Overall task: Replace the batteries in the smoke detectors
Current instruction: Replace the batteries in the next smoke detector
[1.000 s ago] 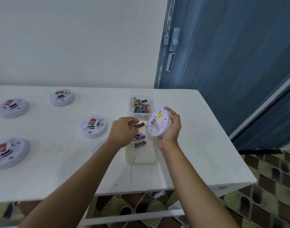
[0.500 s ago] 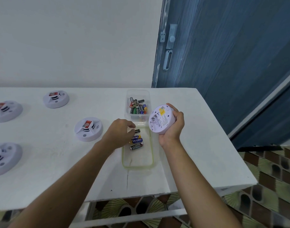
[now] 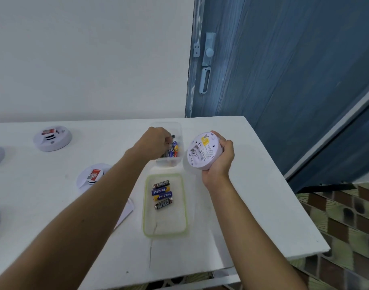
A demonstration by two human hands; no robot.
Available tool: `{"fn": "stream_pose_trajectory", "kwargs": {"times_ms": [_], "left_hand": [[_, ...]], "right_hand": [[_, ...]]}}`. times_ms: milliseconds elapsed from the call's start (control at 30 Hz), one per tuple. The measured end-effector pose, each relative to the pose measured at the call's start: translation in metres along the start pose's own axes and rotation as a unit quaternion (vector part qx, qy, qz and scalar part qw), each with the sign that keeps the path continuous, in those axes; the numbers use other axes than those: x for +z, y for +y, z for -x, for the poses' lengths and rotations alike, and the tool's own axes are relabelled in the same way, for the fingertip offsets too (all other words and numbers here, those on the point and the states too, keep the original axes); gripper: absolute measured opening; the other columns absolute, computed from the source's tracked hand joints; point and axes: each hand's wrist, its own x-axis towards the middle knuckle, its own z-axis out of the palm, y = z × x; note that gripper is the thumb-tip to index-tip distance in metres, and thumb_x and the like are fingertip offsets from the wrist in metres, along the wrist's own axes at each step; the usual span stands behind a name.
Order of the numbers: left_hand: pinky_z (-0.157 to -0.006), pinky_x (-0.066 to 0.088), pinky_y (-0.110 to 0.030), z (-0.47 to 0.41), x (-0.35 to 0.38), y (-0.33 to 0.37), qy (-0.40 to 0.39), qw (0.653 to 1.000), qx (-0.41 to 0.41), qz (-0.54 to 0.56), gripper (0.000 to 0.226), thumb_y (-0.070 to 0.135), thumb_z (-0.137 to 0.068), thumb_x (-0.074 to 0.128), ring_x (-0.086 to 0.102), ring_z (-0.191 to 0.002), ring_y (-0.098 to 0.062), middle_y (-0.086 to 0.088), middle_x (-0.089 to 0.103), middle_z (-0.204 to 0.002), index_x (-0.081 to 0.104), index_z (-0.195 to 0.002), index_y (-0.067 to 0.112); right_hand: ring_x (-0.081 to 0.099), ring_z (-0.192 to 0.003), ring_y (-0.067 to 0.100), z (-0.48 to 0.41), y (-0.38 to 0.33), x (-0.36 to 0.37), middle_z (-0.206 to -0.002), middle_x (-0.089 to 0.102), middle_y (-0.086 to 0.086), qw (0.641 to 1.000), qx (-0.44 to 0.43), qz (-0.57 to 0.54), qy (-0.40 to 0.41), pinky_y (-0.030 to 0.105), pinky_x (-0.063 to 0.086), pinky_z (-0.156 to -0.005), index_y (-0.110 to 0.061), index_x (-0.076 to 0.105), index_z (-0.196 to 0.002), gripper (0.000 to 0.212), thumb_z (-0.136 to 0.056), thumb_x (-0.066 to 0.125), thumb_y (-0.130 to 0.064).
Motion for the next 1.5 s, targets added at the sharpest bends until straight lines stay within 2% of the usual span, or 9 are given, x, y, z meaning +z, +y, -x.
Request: {"fn": "stream_pose_trajectory", "kwargs": {"times_ms": [167, 400, 500, 700, 833, 1033, 1200, 1333, 1500], "left_hand": [[-0.086, 0.04, -0.027, -0.026, 0.012, 0.001, -0.082, 0.994, -0.001, -0.067, 0.043, 0.037, -0.088, 0.067, 0.052, -0.114, -0.022, -0.003, 0.061, -0.127, 0.063, -0.124, 0.014], [-0.094, 0.033, -0.041, -0.035, 0.023, 0.004, -0.142, 0.972, -0.005, -0.187, 0.037, 0.034, -0.096, 0.045, 0.042, -0.121, -0.03, -0.002, 0.058, -0.128, 0.057, -0.13, 0.021], [-0.094, 0.038, -0.041, -0.034, 0.015, 0.005, -0.128, 0.985, -0.014, -0.116, 0.034, 0.03, -0.101, 0.038, 0.049, -0.117, -0.031, -0.004, 0.061, -0.122, 0.064, -0.116, 0.016], [-0.06, 0.04, -0.027, -0.022, -0.012, 0.017, -0.015, 0.988, -0.087, 0.124, 0.045, 0.026, -0.098, 0.044, 0.048, -0.059, -0.018, -0.007, 0.054, -0.058, 0.053, -0.059, 0.006], [-0.061, 0.05, -0.022, -0.007, -0.019, 0.025, 0.059, 0.926, -0.151, 0.342, 0.036, 0.026, -0.092, 0.052, 0.067, -0.06, -0.013, -0.012, 0.073, -0.069, 0.065, -0.077, -0.004], [-0.087, 0.058, -0.041, 0.032, -0.024, 0.048, 0.051, 0.867, -0.086, 0.488, 0.03, 0.025, -0.095, 0.061, 0.073, -0.079, -0.027, -0.013, 0.075, -0.079, 0.072, -0.084, -0.001], [-0.089, 0.056, -0.047, 0.062, -0.019, 0.057, 0.036, 0.888, -0.056, 0.454, 0.012, 0.023, -0.085, 0.072, 0.074, -0.084, -0.024, -0.004, 0.077, -0.082, 0.075, -0.086, 0.011], [-0.073, 0.055, -0.024, 0.074, -0.015, 0.061, 0.075, 0.895, -0.052, 0.436, 0.008, 0.015, -0.083, 0.076, 0.072, -0.079, -0.013, -0.001, 0.075, -0.081, 0.072, -0.09, 0.012], [-0.072, 0.057, -0.024, 0.078, -0.015, 0.063, 0.163, 0.876, -0.048, 0.451, 0.007, 0.01, -0.091, 0.066, 0.072, -0.075, -0.015, -0.009, 0.073, -0.087, 0.065, -0.097, 0.008]], "right_hand": [[0.065, -0.094, 0.028, -0.012, -0.004, 0.0, -0.105, 0.068, 0.007, 1.0, 0.018, 0.001, -0.005, 0.034, 0.053, -0.078, -0.017, 0.068, -0.108, 0.029, -0.097, 0.044, -0.028], [0.064, -0.098, 0.03, -0.022, -0.002, -0.001, -0.108, 0.067, 0.01, 1.0, 0.015, 0.001, -0.007, 0.038, 0.052, -0.083, -0.015, 0.068, -0.109, 0.03, -0.097, 0.043, -0.026], [0.064, -0.098, 0.03, -0.023, -0.001, 0.0, -0.107, 0.067, 0.01, 1.0, 0.016, 0.002, -0.006, 0.037, 0.052, -0.081, -0.014, 0.067, -0.112, 0.031, -0.097, 0.043, -0.027], [0.064, -0.092, 0.026, -0.019, -0.003, 0.004, -0.1, 0.067, 0.007, 1.0, 0.02, -0.003, -0.017, 0.032, 0.053, -0.076, -0.015, 0.066, -0.113, 0.032, -0.097, 0.042, -0.029], [0.062, -0.096, 0.026, -0.014, -0.003, 0.006, -0.102, 0.067, 0.007, 0.999, 0.023, -0.016, -0.024, 0.032, 0.052, -0.076, -0.015, 0.066, -0.114, 0.034, -0.097, 0.041, -0.03], [0.06, -0.098, 0.029, -0.006, 0.001, 0.008, -0.103, 0.065, 0.01, 0.997, 0.019, -0.051, -0.047, 0.034, 0.052, -0.076, -0.015, 0.066, -0.112, 0.038, -0.089, 0.042, -0.034], [0.062, -0.088, 0.028, 0.002, -0.001, 0.01, -0.098, 0.066, 0.011, 0.995, 0.034, -0.065, -0.064, 0.032, 0.051, -0.071, -0.015, 0.065, -0.112, 0.039, -0.095, 0.034, -0.032], [0.063, -0.084, 0.028, 0.009, -0.002, 0.011, -0.091, 0.067, 0.008, 0.994, 0.039, -0.068, -0.073, 0.03, 0.05, -0.068, -0.016, 0.067, -0.105, 0.038, -0.095, 0.034, -0.031], [0.063, -0.085, 0.028, 0.017, -0.002, 0.013, -0.091, 0.068, 0.009, 0.993, 0.041, -0.078, -0.083, 0.034, 0.051, -0.073, -0.015, 0.067, -0.107, 0.039, -0.095, 0.034, -0.031]]}}
